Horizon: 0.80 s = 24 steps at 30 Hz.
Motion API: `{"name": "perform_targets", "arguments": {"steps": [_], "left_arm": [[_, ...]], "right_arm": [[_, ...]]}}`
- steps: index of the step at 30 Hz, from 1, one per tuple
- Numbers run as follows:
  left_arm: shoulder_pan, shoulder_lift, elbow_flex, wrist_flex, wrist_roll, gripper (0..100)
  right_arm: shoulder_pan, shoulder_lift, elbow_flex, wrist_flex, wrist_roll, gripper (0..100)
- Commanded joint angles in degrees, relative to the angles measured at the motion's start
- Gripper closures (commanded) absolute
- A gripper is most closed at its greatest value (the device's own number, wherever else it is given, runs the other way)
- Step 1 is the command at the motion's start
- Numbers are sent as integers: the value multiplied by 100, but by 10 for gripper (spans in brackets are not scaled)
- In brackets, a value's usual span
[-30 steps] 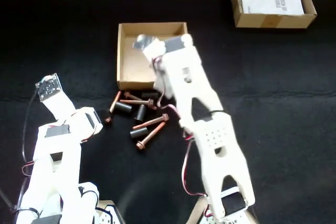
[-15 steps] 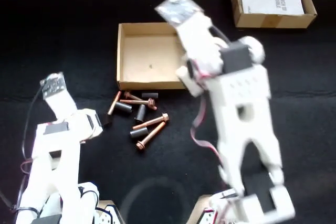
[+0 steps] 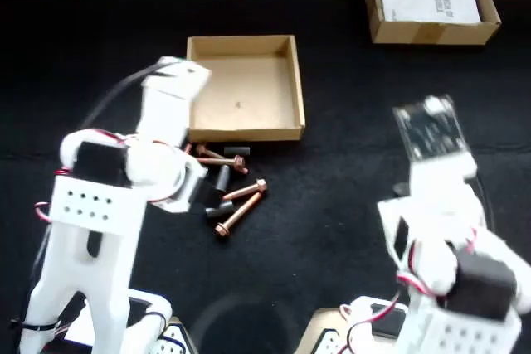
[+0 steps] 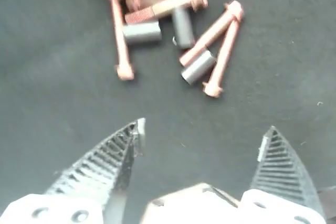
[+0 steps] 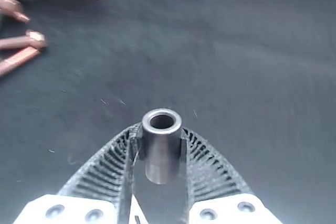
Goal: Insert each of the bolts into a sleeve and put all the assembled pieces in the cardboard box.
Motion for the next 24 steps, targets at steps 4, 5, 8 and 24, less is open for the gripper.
{"name": "perform_targets", "arguments": {"steps": [4, 5, 8, 24], "left_arm": [[347, 400, -215, -360, -475, 659], [382, 620, -215, -360, -484, 659], [426, 1508, -242, -396, -844, 659], [637, 6097, -4180, 281, -2057, 691]], "right_arm": [[1719, -1341, 998, -549, 343, 991], [1956, -1499, 1112, -593, 431, 991], [2448, -1798, 1455, -593, 607, 991], [2791, -1938, 3037, -1552, 545, 991]]}}
